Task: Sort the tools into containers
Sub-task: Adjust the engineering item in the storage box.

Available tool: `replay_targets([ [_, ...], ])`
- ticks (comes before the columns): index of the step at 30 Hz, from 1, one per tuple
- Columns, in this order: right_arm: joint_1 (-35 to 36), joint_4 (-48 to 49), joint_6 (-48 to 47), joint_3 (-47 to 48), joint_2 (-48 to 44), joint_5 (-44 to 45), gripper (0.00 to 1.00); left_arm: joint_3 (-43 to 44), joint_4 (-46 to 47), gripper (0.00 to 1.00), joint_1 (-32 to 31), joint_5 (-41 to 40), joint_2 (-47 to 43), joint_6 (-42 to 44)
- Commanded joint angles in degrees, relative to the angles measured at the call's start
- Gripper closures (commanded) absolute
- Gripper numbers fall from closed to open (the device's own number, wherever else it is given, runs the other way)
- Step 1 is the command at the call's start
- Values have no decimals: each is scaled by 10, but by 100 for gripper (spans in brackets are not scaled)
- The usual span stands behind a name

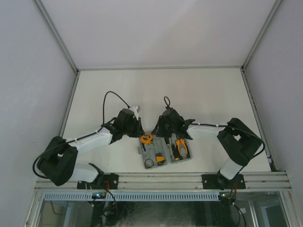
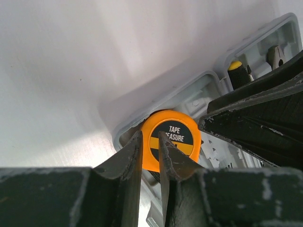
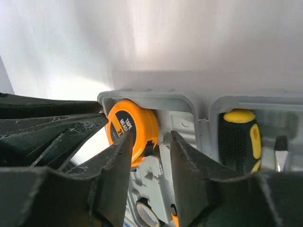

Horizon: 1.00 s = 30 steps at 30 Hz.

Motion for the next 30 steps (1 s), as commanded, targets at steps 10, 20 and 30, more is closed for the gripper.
replay_targets([
  [10,26,20,60,5,-30,14,52,-11,14,77,3,-6,-12,-4],
  [20,28,34,88,6,12,-8,53,-21,21,81,4,-4,3,0],
  [30,27,70,99,6,39,-38,55,-29,30,85,1,5,17,1],
])
